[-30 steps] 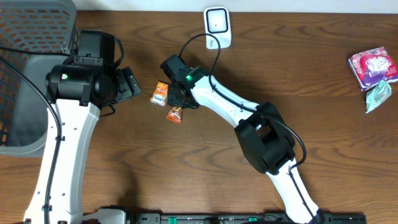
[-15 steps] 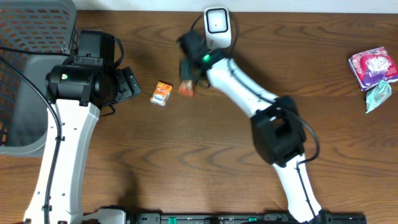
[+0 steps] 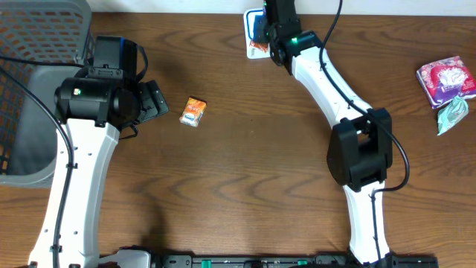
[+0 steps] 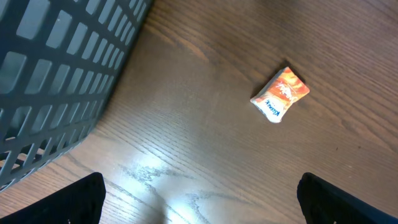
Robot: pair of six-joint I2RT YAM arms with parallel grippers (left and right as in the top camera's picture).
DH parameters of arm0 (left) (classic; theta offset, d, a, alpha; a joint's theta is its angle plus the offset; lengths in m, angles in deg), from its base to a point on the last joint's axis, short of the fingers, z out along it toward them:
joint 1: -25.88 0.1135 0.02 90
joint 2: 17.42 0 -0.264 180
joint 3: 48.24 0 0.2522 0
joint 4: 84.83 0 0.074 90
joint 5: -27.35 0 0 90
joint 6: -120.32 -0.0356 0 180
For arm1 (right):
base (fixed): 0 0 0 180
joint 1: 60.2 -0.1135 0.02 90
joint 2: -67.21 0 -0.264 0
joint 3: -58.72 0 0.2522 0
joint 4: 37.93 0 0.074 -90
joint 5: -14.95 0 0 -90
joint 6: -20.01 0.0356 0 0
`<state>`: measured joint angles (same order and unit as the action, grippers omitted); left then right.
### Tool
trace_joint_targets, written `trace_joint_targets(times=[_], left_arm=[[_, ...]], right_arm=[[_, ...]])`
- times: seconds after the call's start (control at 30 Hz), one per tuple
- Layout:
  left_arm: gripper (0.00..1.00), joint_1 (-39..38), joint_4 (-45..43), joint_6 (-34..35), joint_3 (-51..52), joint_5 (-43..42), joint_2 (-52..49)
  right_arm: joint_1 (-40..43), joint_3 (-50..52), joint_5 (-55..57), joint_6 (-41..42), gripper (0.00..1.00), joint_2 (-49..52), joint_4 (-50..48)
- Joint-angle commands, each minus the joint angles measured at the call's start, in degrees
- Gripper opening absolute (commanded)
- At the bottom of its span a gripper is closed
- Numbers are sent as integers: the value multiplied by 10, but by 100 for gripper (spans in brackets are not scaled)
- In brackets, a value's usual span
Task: Scan the item barcode
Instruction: 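Hold the TOP bar in front of the white scanner, then carry the TOP bar to the right edge and release it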
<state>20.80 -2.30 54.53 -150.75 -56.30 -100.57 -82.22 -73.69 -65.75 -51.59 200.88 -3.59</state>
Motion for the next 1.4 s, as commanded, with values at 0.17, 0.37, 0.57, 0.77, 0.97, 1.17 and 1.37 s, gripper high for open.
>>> trace_joint_targets(times=[0.17, 0.37, 0.57, 0.77, 0.97, 1.17, 1.37], left_arm=[[98, 0, 2, 5, -2, 3, -2], [98, 0, 2, 5, -2, 3, -2], [98, 0, 2, 5, -2, 3, -2], [98, 0, 2, 5, -2, 3, -2], [98, 0, 2, 5, -2, 3, -2], [98, 0, 2, 5, -2, 3, -2], [98, 0, 2, 5, -2, 3, -2]], right_arm=[[3, -10, 7, -2, 1, 19, 2], [32, -10, 18, 39, 1, -17, 69], [90, -10, 75, 27, 1, -71, 196], [165, -10, 181, 28, 2, -92, 332], [261, -8, 242, 110, 2, -92, 444], [355, -8, 246, 250, 2, -92, 514], [430, -3, 244, 283, 2, -91, 547]])
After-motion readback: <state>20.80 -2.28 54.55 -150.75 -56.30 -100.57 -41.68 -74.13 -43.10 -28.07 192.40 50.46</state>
